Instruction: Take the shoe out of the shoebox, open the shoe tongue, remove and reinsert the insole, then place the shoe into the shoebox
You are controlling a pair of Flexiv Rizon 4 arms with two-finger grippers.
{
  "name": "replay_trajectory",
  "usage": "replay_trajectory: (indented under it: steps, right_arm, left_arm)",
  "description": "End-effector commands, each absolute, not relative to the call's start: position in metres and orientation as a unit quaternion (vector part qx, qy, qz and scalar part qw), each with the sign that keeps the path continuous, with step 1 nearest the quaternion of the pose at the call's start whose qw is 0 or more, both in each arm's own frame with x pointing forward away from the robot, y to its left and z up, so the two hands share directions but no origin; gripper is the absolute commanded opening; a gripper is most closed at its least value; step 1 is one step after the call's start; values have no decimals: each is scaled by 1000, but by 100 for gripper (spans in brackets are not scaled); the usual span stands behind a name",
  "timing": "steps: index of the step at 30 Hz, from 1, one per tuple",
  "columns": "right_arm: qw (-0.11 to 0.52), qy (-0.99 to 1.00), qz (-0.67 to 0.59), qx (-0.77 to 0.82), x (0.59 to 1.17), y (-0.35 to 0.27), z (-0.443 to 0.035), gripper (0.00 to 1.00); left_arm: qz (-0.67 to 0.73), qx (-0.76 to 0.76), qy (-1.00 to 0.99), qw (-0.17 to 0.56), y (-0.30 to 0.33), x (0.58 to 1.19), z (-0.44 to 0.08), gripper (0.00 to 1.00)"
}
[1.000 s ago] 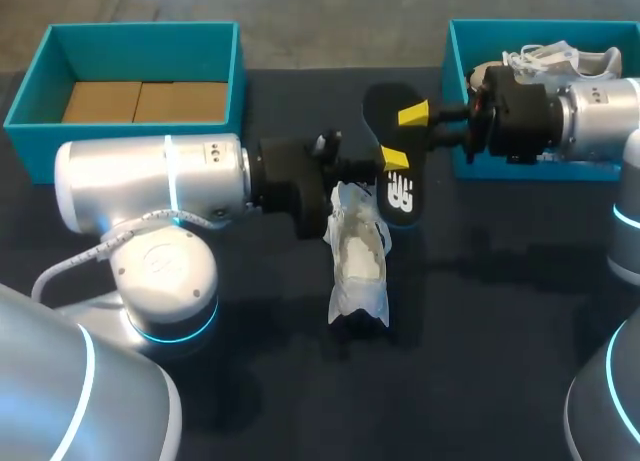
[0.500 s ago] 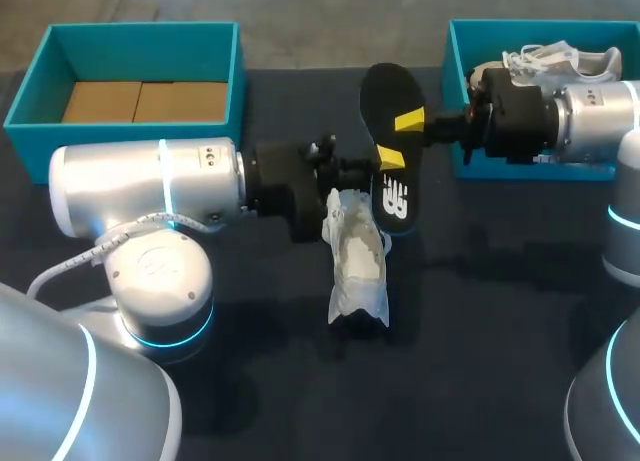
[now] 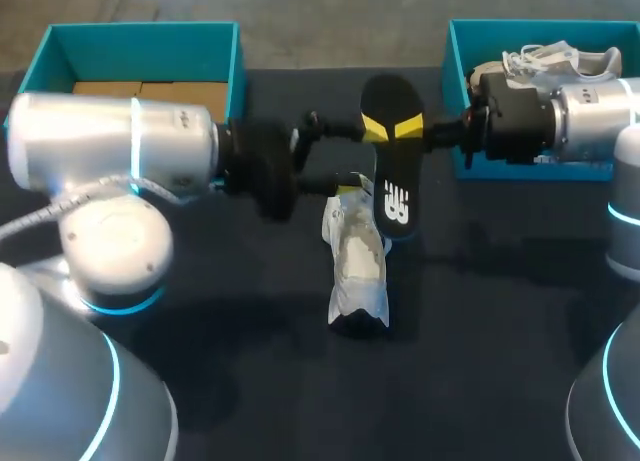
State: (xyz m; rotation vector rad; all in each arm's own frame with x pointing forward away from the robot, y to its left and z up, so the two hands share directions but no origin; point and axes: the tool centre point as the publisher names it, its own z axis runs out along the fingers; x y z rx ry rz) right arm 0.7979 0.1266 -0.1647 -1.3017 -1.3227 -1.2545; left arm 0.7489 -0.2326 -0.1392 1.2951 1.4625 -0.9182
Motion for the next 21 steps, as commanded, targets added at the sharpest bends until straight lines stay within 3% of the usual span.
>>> replay_trajectory:
  steps: [1,10,21]
  right_arm:
    - [437,-533,-498,-526,803,129,-169,0]
    - [438,-538,-485,-532,805,132,-176,0]
    - [443,-543,-476,-532,802,134,-182,0]
  left_arm:
    - [-326,567,652,384,-210,751,-118,100]
    - [-285,594,710,248,-201,749,-106,100]
    - [-236,665,694,145,-190,758,-87,100]
